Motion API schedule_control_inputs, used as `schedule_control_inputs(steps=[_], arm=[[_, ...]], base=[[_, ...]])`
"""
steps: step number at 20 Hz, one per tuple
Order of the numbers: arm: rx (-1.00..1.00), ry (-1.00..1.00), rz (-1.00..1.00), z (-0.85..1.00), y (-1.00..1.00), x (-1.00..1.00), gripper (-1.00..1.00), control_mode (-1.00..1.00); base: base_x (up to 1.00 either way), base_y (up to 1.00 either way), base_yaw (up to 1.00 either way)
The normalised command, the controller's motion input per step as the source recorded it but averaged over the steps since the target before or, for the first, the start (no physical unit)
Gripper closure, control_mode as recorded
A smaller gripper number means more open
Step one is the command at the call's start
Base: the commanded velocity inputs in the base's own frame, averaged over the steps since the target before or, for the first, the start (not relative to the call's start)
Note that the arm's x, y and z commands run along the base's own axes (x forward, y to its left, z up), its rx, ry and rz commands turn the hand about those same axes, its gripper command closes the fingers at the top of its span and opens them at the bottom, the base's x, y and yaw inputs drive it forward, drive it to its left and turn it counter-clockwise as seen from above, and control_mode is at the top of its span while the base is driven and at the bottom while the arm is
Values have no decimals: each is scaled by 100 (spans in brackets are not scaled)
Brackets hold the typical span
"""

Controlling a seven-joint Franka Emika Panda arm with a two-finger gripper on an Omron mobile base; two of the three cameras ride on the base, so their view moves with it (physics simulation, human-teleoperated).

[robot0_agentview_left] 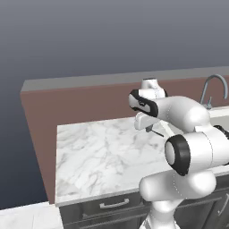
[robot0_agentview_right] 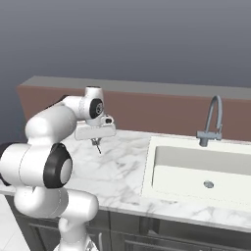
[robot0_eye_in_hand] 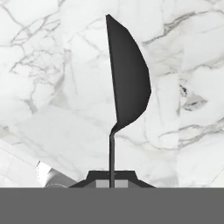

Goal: Organize the utensils by type. Pick up the wooden spoons from the counter and place them in the open cabinet. Then pick up the metallic utensils from the counter and place them in the open drawer.

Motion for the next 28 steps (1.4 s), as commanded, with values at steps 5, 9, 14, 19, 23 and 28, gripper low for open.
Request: schedule_control_inputs(steps=[5, 9, 14, 19, 23, 28], arm=[[0, 0, 0, 0, 0, 0, 100, 100], [0, 0, 0, 0, 0, 0, 100, 100], [0, 0, 0, 0, 0, 0, 100, 100], [0, 0, 0, 0, 0, 0, 100, 100], [0, 0, 0, 0, 0, 0, 100, 100], [0, 0, 0, 0, 0, 0, 100, 100]], base=[[-30, -23, -52], [-19, -11, -76], [-3, -6, -89], [0, -10, -90], [0, -18, -88], [3, -15, -92]])
